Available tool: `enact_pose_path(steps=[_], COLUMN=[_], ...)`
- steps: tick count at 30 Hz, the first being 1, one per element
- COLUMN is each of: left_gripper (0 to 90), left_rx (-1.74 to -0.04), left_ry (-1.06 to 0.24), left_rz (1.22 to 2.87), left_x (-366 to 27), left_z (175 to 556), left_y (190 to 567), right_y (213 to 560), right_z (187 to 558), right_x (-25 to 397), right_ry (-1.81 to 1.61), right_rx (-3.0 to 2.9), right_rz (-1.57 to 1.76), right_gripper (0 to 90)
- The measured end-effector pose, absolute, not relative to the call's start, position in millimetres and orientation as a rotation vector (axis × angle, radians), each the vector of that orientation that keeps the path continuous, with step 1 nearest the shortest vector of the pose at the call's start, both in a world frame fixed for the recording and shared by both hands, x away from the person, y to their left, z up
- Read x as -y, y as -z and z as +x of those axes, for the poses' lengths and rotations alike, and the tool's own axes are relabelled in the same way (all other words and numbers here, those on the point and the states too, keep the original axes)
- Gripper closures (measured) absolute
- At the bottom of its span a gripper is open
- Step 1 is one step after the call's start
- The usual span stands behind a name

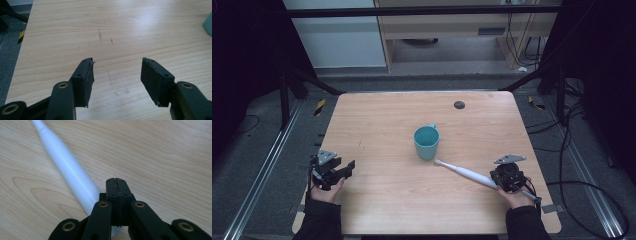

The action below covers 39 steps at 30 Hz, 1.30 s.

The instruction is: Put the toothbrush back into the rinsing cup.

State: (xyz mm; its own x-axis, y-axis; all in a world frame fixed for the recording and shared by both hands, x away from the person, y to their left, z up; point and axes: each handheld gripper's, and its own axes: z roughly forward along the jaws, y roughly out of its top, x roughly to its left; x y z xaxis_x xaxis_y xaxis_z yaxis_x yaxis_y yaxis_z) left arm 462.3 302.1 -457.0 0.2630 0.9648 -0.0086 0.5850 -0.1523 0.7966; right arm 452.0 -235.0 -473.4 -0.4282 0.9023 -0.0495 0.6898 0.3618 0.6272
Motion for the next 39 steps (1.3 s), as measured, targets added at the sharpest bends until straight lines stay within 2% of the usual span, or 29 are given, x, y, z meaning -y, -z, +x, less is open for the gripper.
enact_pose_path(steps=[39], left_gripper=[43.1], left_rx=[-1.414], left_ry=[-0.695], left_rz=[1.835], left_x=[-302.7], left_z=[462.3], left_y=[456.1], right_y=[472.6], right_z=[432.6], right_x=[230.8], right_ry=[-0.792], right_rx=[-2.275], right_rz=[1.389], right_gripper=[89.9])
